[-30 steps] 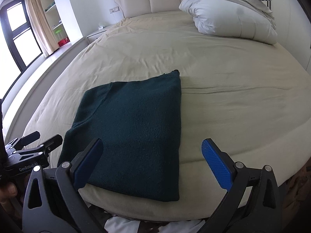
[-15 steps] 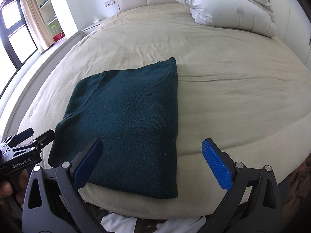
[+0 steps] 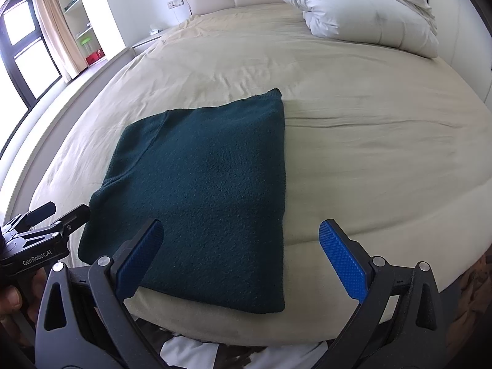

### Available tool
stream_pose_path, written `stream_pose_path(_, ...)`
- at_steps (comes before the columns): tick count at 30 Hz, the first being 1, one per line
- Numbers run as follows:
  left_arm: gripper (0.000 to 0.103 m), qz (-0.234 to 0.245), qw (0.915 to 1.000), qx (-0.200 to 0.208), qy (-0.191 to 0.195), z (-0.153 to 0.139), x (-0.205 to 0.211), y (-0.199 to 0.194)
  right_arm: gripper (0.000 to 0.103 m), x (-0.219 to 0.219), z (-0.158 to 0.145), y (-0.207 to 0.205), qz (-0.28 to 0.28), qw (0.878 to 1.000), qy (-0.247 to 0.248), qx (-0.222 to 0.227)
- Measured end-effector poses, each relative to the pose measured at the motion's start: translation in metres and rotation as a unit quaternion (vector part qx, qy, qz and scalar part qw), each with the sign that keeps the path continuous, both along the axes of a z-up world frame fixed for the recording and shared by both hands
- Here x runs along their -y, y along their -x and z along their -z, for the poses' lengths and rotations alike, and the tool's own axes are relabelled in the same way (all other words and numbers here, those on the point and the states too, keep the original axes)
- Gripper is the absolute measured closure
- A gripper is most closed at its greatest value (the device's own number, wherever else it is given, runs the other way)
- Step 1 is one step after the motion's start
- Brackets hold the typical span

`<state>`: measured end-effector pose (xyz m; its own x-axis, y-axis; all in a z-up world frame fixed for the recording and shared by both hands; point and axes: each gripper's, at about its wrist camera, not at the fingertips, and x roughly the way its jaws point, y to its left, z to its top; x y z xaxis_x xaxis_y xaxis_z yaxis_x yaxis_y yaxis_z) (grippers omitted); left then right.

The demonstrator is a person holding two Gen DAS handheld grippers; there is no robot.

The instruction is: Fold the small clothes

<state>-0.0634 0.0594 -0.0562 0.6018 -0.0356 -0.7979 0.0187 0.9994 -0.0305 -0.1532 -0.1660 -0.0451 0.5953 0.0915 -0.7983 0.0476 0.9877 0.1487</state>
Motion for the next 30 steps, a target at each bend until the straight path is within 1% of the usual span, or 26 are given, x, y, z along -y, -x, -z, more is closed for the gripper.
stream_pose_path(30,0.000,0.000,1.0000,0.000,0.000,0.0008,0.0003,0.0006,0.000,-0.0033,0.0019,0.0011,0.000,1.000,-0.002,-0.002)
